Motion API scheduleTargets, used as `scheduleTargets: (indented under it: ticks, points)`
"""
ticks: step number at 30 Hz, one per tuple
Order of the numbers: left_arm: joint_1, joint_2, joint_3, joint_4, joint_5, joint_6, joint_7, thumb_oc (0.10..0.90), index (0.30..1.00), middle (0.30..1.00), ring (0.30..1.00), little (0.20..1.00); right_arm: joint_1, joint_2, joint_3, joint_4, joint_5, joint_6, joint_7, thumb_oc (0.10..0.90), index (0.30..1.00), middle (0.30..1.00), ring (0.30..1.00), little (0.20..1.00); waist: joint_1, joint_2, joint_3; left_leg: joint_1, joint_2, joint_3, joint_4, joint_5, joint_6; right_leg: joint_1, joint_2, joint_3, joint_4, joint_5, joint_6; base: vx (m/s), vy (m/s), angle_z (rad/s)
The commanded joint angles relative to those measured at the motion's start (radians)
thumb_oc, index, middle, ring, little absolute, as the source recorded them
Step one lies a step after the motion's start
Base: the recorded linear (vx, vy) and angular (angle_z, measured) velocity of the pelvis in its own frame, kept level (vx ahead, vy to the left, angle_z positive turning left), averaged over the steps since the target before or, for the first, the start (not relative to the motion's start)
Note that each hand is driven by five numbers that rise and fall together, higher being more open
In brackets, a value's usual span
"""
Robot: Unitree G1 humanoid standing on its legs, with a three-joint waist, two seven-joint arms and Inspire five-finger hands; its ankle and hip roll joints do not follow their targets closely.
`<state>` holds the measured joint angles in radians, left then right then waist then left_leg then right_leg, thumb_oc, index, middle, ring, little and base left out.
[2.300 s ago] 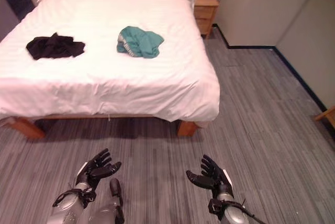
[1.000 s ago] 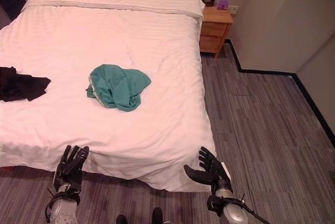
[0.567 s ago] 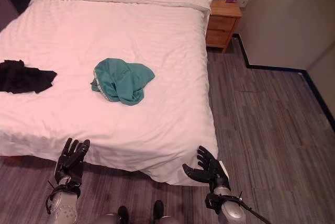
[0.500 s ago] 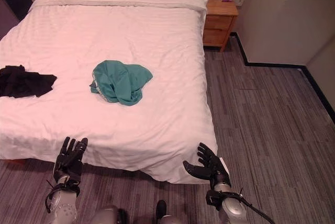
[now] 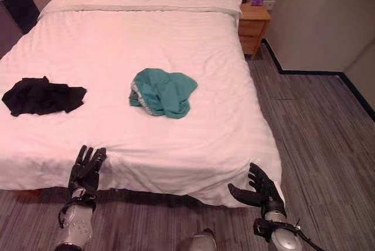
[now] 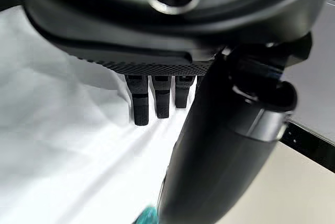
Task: Pick up bed clothes into laundry basket.
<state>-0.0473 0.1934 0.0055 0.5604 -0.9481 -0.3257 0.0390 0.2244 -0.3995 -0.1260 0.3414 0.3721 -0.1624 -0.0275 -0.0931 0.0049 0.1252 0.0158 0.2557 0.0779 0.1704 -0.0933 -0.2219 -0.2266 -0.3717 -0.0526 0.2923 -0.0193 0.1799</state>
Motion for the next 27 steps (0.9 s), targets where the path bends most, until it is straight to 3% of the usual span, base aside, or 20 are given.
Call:
scheduleTargets:
  ticks: [1,2,4,5,7,11,14,15,16,17,19,20,22,25,26,27]
  points:
    - [-0.116,0.167,0.042,-0.141,0.111,-0.061,-0.015,0.8,0.9,0.9,0.9,0.9,-0.115,0.059,0.066,-0.104,0.13,-0.087,-0.005,0.8,0.9,0.9,0.9,0.9,-0.007,-0.024,0.025,0.03,0.049,0.032,-0.065,0.064,0.061,0.09,-0.129,-0.005,-0.206,0.46,0.058,-0.16,0.629,-0.36]
    - [-0.116,0.167,0.043,-0.142,0.111,-0.061,-0.015,0.8,0.9,0.9,0.9,0.9,-0.115,0.059,0.066,-0.104,0.13,-0.087,-0.005,0.8,0.9,0.9,0.9,0.9,-0.007,-0.027,0.023,0.029,0.045,0.033,-0.068,0.068,0.062,0.087,-0.132,-0.003,-0.206,0.461,0.058,-0.02,0.467,-0.75]
    - [-0.116,0.176,0.039,-0.151,0.109,-0.044,-0.065,0.8,0.9,0.9,0.9,0.9,-0.079,0.05,0.074,-0.121,0.104,-0.07,0.047,0.8,0.9,0.9,0.9,0.9,-0.036,-0.011,0.022,0.047,0.006,0.049,-0.147,0.122,0.09,0.068,0.002,0.094,-0.089,0.351,0.041,-0.03,0.678,-0.78]
    - [-0.103,0.166,0.051,-0.153,0.128,-0.034,-0.077,0.8,0.9,0.9,0.9,0.9,-0.067,0.045,0.064,-0.128,0.09,-0.073,0.063,0.8,0.9,0.9,0.9,0.9,-0.033,-0.013,0.021,0.076,-0.045,0.073,-0.199,0.107,0.129,0.059,0.053,0.059,-0.009,0.289,0.028,-0.06,0.719,-0.23]
    - [-0.094,0.151,0.054,-0.15,0.134,-0.029,-0.079,0.8,0.9,0.9,0.9,0.9,-0.062,0.041,0.061,-0.103,0.072,-0.072,0.061,0.8,0.9,0.9,0.9,0.9,-0.034,-0.011,0.021,0.102,-0.091,0.081,-0.234,0.101,0.153,0.055,0.112,0.057,0.03,0.212,0.004,-0.04,0.416,-0.43]
    - [-0.063,0.113,0.064,-0.159,0.128,-0.026,-0.069,0.8,0.9,0.9,0.9,0.9,-0.072,0.04,0.057,-0.081,0.052,-0.073,0.045,0.8,0.9,0.9,0.9,0.9,-0.016,-0.018,0.007,0.113,-0.135,0.104,-0.258,0.102,0.173,0.079,0.158,-0.006,0.005,0.176,-0.007,-0.05,0.17,-0.05]
    - [-0.005,0.092,0.074,-0.182,0.123,-0.014,-0.08,0.8,0.9,0.9,0.9,0.9,-0.077,0.03,0.053,-0.083,0.032,-0.075,0.045,0.8,0.9,0.9,0.9,0.9,-0.001,-0.019,-0.007,0.107,-0.138,0.116,-0.258,0.093,0.175,0.102,0.182,-0.03,-0.03,0.142,-0.008,-0.04,-0.015,-0.29]
    - [0.029,0.079,0.09,-0.188,0.112,-0.01,-0.078,0.8,0.9,0.9,0.9,0.9,-0.089,0.028,0.058,-0.081,0.02,-0.08,0.037,0.8,0.9,0.9,0.9,0.9,0.019,-0.022,-0.017,0.106,-0.13,0.145,-0.258,0.09,0.172,0.111,0.206,-0.082,-0.09,0.098,-0.021,-0.01,-0.04,-0.21]
    - [0.03,0.079,0.091,-0.189,0.112,-0.01,-0.078,0.8,0.9,0.9,0.9,0.9,-0.088,0.028,0.058,-0.082,0.02,-0.08,0.037,0.8,0.9,0.9,0.9,0.9,0.019,-0.021,-0.017,0.107,-0.128,0.145,-0.258,0.09,0.171,0.113,0.208,-0.083,-0.093,0.099,-0.022,-0.01,-0.165,-0.5]
    - [0.066,0.065,0.109,-0.203,0.1,-0.002,-0.087,0.8,0.9,0.9,0.9,0.9,-0.087,0.026,0.062,-0.09,0.02,-0.081,0.042,0.8,0.9,0.9,0.9,0.9,0.034,-0.026,-0.022,0.113,-0.129,0.157,-0.258,0.09,0.161,0.171,0.218,-0.139,-0.214,0.064,-0.034,-0.01,-0.13,-0.65]
    - [0.078,0.063,0.117,-0.207,0.097,-0.003,-0.097,0.8,0.9,0.9,0.9,0.9,-0.093,0.022,0.072,-0.085,0.023,-0.08,0.048,0.8,0.9,0.9,0.9,0.9,0.036,-0.033,-0.021,0.115,-0.124,0.167,-0.251,0.105,0.155,0.187,0.234,-0.124,-0.241,0.068,-0.044,-0.03,-0.207,-0.28]
    - [0.081,0.045,0.134,-0.208,0.068,-0.009,-0.114,0.8,0.9,0.9,0.9,0.9,-0.103,0.0,0.083,-0.092,0.025,-0.084,0.066,0.8,0.9,0.9,0.9,0.9,0.055,-0.054,-0.002,0.061,-0.093,0.157,-0.11,0.132,0.127,0.218,0.265,-0.09,-0.275,0.057,-0.072,-0.08,-0.299,0.01]
    - [0.08,0.015,0.128,-0.198,0.029,-0.006,-0.127,0.8,0.9,0.9,0.9,0.9,-0.113,-0.018,0.094,-0.079,0.034,-0.083,0.068,0.8,0.9,0.9,0.9,0.9,0.065,-0.073,0.017,0.015,-0.089,0.105,-0.024,0.148,0.114,0.242,0.273,-0.092,-0.288,0.061,-0.093,-0.08,-0.225,-0.34]
    - [0.078,0.0,0.116,-0.191,0.036,-0.007,-0.116,0.8,0.9,0.9,0.9,0.9,-0.122,-0.029,0.089,-0.082,0.037,-0.079,0.063,0.8,0.9,0.9,0.9,0.9,0.074,-0.087,0.023,-0.008,-0.088,0.044,-0.012,0.17,0.106,0.255,0.265,-0.096,-0.298,0.065,-0.089,-0.02,-0.059,-0.19]
    - [0.082,-0.003,0.11,-0.195,0.038,-0.004,-0.114,0.8,0.9,0.9,0.9,0.9,-0.117,-0.028,0.08,-0.087,0.048,-0.077,0.063,0.8,0.9,0.9,0.9,0.9,0.067,-0.09,0.018,-0.007,-0.069,0.061,-0.028,0.174,0.104,0.26,0.255,-0.104,-0.302,0.065,-0.085,0.04,0.041,-0.04]
    - [0.082,-0.004,0.096,-0.2,0.032,-0.004,-0.12,0.8,0.9,0.9,0.9,0.9,-0.107,-0.031,0.072,-0.091,0.043,-0.08,0.056,0.8,0.9,0.9,0.9,0.9,0.055,-0.084,0.005,0.01,-0.013,0.099,-0.07,0.228,0.086,0.262,0.248,-0.107,-0.3,0.056,-0.079,0.04,0.038,0.1]
